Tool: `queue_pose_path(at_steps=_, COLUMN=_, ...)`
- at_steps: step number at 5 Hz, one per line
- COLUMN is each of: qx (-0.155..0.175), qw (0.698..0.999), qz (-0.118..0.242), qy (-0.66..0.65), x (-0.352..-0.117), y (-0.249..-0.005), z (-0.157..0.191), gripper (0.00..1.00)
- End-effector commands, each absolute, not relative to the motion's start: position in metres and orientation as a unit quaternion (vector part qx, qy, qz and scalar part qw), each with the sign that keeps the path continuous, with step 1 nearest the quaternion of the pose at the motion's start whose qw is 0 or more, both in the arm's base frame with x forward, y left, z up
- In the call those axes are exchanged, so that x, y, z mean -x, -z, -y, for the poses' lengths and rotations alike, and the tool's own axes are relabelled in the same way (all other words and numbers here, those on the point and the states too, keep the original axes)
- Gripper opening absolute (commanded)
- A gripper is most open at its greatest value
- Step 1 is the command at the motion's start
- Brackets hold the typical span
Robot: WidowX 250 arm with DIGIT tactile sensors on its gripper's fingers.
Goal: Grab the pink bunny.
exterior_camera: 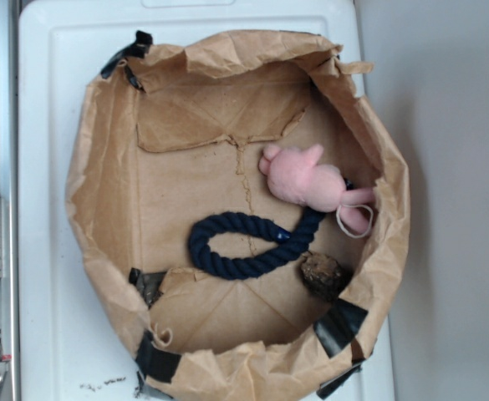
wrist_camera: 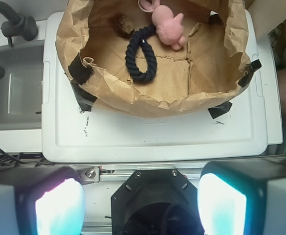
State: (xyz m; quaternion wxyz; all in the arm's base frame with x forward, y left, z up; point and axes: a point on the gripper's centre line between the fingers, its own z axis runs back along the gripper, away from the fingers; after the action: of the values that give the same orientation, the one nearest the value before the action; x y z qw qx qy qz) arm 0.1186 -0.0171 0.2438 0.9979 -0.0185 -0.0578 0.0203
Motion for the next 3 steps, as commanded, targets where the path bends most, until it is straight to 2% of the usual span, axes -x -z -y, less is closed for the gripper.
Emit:
queue_pose_path(at_steps=1, qx=0.019, qw=0.998, qz=0.058, qy=-0.020, x=-0.119, y=-0.244, z=0.017, gripper=1.00)
queue_pose_path(at_steps=2, qx=0.046, qw=0.992, qz=0.093, qy=-0.078, x=-0.100, y=-0.260, z=-0.027, gripper=1.00)
queue_pose_path(at_steps=3, qx=0.044, qw=0.990, qz=0.100, qy=-0.092, x=-0.103, y=-0.273, z=0.023, gripper=1.00)
